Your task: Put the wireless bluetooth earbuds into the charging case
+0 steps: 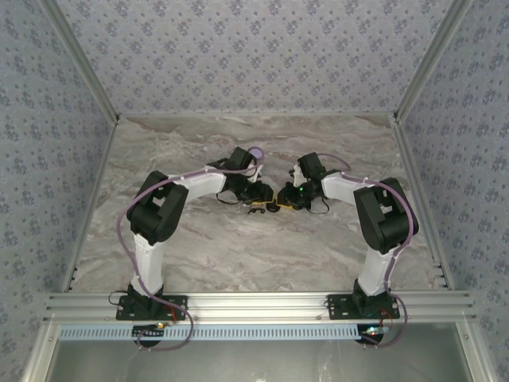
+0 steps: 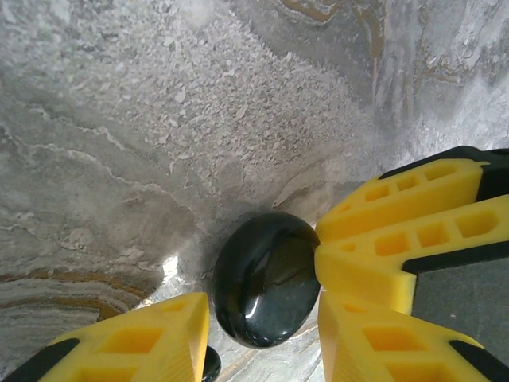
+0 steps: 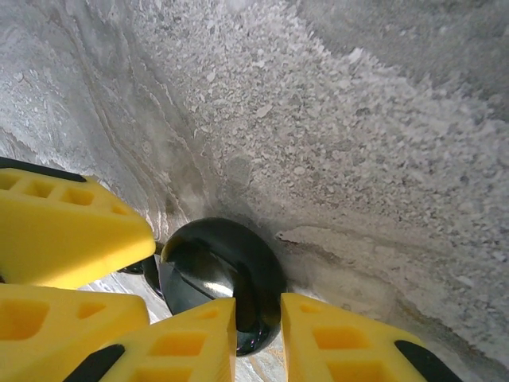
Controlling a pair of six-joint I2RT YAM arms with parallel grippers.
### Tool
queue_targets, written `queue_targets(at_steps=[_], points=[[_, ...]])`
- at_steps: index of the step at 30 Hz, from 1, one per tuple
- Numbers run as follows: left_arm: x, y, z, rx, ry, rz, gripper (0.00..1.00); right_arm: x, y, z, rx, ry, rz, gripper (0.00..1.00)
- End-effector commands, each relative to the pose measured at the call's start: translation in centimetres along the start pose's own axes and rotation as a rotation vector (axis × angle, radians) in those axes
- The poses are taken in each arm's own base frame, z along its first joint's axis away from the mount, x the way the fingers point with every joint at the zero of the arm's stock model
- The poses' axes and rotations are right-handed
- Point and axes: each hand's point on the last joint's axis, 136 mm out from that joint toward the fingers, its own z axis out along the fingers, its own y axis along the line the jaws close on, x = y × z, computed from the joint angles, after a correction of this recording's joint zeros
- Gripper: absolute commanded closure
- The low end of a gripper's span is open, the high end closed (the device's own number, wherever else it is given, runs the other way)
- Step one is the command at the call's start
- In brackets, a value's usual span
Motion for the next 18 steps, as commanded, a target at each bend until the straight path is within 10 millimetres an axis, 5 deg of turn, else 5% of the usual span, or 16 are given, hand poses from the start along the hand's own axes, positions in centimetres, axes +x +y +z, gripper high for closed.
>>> queue_targets(at_steps=[1, 18], points=[[0.1, 0.1, 0.7, 0.025, 0.019, -0.013, 0.6, 1.0, -1.8, 0.8, 0.036, 0.035, 0.054, 0.8], [0.0, -1.4, 1.5, 0.127, 0.046, -0.035, 0.63, 1.1, -1.9, 1.3, 0.004, 0.039, 0.067, 0.8]])
